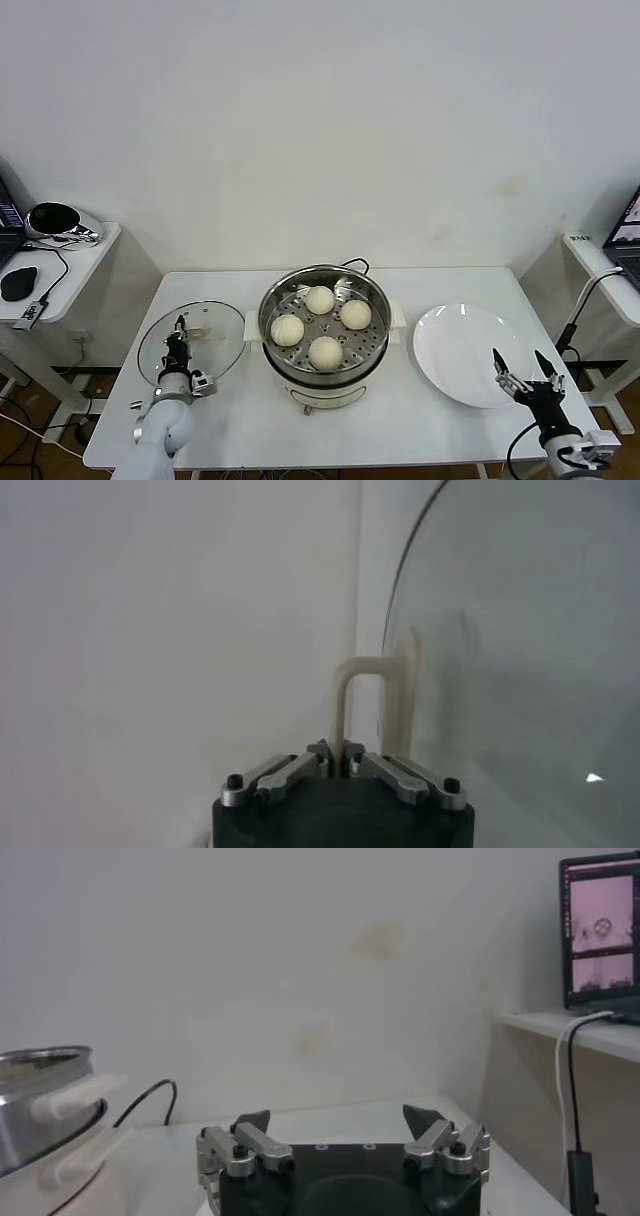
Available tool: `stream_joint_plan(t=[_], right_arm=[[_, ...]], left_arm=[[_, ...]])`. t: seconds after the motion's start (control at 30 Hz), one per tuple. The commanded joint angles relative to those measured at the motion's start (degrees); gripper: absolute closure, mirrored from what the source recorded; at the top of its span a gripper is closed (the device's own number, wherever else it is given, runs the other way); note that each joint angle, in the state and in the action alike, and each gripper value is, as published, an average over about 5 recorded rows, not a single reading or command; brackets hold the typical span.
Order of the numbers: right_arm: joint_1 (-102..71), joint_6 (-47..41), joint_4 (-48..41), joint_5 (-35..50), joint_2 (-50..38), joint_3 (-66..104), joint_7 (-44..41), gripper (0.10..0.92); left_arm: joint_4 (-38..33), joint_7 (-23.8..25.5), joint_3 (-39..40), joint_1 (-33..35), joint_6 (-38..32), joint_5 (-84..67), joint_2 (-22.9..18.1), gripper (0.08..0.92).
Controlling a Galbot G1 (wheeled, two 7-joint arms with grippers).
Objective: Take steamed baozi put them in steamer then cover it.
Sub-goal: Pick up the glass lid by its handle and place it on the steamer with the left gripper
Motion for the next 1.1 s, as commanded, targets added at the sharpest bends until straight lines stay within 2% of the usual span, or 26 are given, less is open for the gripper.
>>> stream_joint_plan(t=[0.03,0.2,0.37,0.53,0.63,0.77,0.93,1.1], right_arm=[[0.5,-0.1,0.1,0.3,1.0,0.0,0.1,0.203],[1.2,-0.7,0.3,0.2,2.0,-0.2,0.3,0.203],[2.0,-0.5,-0.4,-0.2,2.8,-1.1,0.3,0.203],[2.8,0.2,-1.4,-0.8,3.0,-1.8,0.3,0.203],[3.2,0.2,-1.6,-1.3,3.3,-1.8,0.3,0.203],[3.1,0.1,-1.2,-3.3,4.1,-1.8,0.3,0.203],[2.8,1.2,-2.2,-6.0,5.5,-1.8,0.2,0.203],[3.3,1.6,-3.0,-7.6,7.4,-2.0,0.1,0.203]], left_arm=[[-17.2,3.5,-7.3,9.8,3.5,-2.2,2.3,0.861],[-26.7,8.6,-10.6,13.7,7.8,0.0,4.0,0.861],[-36.4,14.0,-11.4,15.8,14.0,1.9,3.0,0.861],[-46.8,17.9,-7.2,17.7,20.3,4.1,2.5,0.861],[-51.2,20.6,-2.7,15.9,23.9,10.5,0.9,0.861],[-51.6,22.4,2.1,12.1,24.9,17.7,-3.4,0.861],[-46.1,25.0,8.0,7.6,25.2,22.8,-7.6,0.861],[-40.2,25.4,12.6,2.9,25.2,26.2,-11.3,0.861]])
